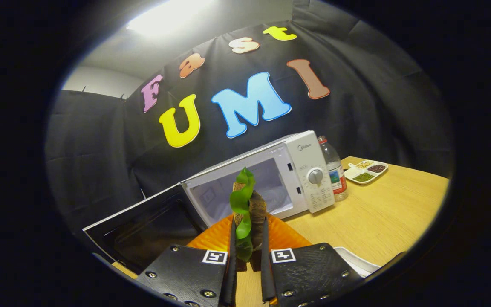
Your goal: Open the microwave, put the food inside, and close the microwave door.
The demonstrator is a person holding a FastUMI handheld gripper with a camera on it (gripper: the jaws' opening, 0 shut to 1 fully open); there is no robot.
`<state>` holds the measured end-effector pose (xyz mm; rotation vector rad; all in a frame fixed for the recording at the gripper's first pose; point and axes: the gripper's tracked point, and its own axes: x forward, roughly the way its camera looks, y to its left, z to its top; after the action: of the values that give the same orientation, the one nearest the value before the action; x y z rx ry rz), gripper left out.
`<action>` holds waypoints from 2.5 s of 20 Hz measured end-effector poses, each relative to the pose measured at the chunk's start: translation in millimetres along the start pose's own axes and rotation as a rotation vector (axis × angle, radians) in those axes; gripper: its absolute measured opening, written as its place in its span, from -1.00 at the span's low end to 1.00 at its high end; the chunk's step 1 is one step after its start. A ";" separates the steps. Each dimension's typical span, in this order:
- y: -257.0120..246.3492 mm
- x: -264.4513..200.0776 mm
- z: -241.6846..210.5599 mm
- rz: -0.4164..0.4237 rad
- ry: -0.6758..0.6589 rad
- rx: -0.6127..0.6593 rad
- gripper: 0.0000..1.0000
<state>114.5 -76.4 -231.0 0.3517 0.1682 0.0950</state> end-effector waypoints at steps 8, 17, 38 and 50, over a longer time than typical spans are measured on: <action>18.8 99.7 -20.5 -0.023 0.053 0.024 -0.54; 28.0 200.9 -26.8 -0.010 0.093 0.103 -0.54; -57.9 258.7 -19.1 -0.324 0.079 -0.280 0.69; 75.0 97.5 1.5 0.026 -0.001 -0.376 0.76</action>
<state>205.6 5.1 -217.8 -0.0205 0.1413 0.1497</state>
